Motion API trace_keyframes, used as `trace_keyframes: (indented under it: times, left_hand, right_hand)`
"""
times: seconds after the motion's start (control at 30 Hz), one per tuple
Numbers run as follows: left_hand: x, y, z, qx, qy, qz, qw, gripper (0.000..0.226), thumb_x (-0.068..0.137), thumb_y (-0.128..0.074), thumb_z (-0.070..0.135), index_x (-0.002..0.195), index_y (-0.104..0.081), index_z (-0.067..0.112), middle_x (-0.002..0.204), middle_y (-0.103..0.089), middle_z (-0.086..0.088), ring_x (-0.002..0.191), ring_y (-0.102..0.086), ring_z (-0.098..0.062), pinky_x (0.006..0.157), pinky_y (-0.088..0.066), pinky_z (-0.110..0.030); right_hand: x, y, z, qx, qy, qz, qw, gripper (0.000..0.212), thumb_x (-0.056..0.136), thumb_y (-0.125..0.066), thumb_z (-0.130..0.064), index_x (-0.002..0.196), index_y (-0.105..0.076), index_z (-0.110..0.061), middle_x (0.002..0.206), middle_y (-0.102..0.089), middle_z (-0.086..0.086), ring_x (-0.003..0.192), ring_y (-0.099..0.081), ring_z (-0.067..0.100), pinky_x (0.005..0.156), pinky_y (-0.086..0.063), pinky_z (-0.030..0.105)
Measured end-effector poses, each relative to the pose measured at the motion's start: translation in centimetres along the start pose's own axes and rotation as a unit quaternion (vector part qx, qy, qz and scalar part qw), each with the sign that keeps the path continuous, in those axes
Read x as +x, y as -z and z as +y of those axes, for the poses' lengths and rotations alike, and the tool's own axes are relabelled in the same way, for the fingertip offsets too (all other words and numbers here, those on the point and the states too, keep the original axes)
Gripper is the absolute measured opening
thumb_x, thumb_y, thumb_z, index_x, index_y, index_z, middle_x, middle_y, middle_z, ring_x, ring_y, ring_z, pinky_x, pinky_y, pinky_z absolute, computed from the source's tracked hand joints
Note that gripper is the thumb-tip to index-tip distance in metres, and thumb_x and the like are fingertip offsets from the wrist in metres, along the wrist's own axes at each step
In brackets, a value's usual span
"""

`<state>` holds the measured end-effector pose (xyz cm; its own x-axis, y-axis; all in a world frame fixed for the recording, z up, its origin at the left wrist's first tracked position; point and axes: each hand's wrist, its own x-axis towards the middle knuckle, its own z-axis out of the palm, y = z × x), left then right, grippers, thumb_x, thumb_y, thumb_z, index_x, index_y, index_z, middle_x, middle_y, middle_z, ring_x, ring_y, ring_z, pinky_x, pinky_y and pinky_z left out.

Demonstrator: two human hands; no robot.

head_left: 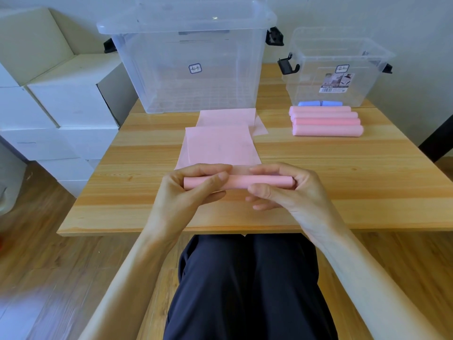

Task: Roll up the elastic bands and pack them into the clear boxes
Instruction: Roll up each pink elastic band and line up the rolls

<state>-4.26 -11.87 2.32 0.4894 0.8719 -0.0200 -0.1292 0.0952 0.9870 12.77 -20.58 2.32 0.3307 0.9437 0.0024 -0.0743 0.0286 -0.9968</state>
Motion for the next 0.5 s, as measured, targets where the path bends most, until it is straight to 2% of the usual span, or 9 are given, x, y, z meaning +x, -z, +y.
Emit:
trace_keyframes:
  times: [0.07,0.17,0.27,0.33,0.43,0.5]
  left_hand:
    - [-0.1,-0.04,0.01,0.017,-0.009,-0.003,1.0,0.014,0.074,-0.072,0.021,0.084,-0.081,0.022,0.096,-0.078,0.0,0.093,-0.073,-0.012,0.073,-0.059,-0.021]
    - [-0.21,0.14,0.13,0.039,-0.018,-0.018,0.999,0.015,0.071,-0.074,0.022,0.084,-0.081,0.022,0.094,-0.078,-0.001,0.09,-0.073,-0.012,0.075,-0.059,-0.022]
    - [-0.24,0.38,0.13,0.078,-0.028,-0.03,0.996,0.015,0.069,-0.076,0.024,0.083,-0.081,0.022,0.089,-0.078,-0.002,0.085,-0.074,-0.014,0.079,-0.06,-0.025]
    - [-0.24,0.28,0.09,0.069,-0.025,-0.027,0.997,0.014,0.073,-0.074,0.02,0.085,-0.08,0.018,0.09,-0.078,-0.002,0.087,-0.074,-0.013,0.074,-0.059,-0.023]
    - [-0.16,0.17,0.16,0.048,-0.004,0.006,0.999,0.015,0.074,-0.072,0.025,0.085,-0.079,0.018,0.091,-0.078,-0.001,0.088,-0.074,-0.012,0.07,-0.058,-0.019]
    - [-0.13,0.26,0.19,0.048,0.004,0.001,0.999,0.019,0.074,-0.071,0.028,0.087,-0.079,0.017,0.092,-0.078,-0.002,0.09,-0.074,-0.014,0.071,-0.058,-0.02]
  right_hand:
    - [0.1,0.08,0.02,-0.004,0.002,0.011,1.0,0.02,0.075,-0.078,-0.009,0.095,-0.076,-0.007,0.077,-0.075,0.015,0.064,-0.074,0.025,0.057,-0.059,0.026]
    - [0.15,0.11,-0.01,-0.01,-0.005,0.025,1.0,0.012,0.078,-0.077,-0.012,0.089,-0.077,-0.007,0.077,-0.076,0.013,0.058,-0.072,0.024,0.053,-0.058,0.026]
    - [0.12,0.07,0.03,-0.005,-0.012,0.026,1.0,0.023,0.077,-0.074,-0.023,0.092,-0.077,-0.007,0.076,-0.075,0.015,0.057,-0.072,0.025,0.052,-0.059,0.027]
    - [0.07,0.06,0.0,0.0,-0.017,0.013,1.0,0.029,0.077,-0.073,-0.026,0.1,-0.075,-0.009,0.077,-0.075,0.016,0.06,-0.073,0.026,0.054,-0.059,0.028]
    - [-0.01,0.13,-0.06,-0.003,-0.007,-0.024,1.0,0.032,0.074,-0.077,-0.017,0.106,-0.073,-0.013,0.083,-0.076,0.013,0.069,-0.074,0.027,0.059,-0.06,0.028]
    - [0.02,0.17,-0.05,-0.012,0.003,-0.028,1.0,0.024,0.076,-0.076,-0.014,0.099,-0.075,-0.01,0.08,-0.076,0.015,0.068,-0.074,0.026,0.059,-0.059,0.027]
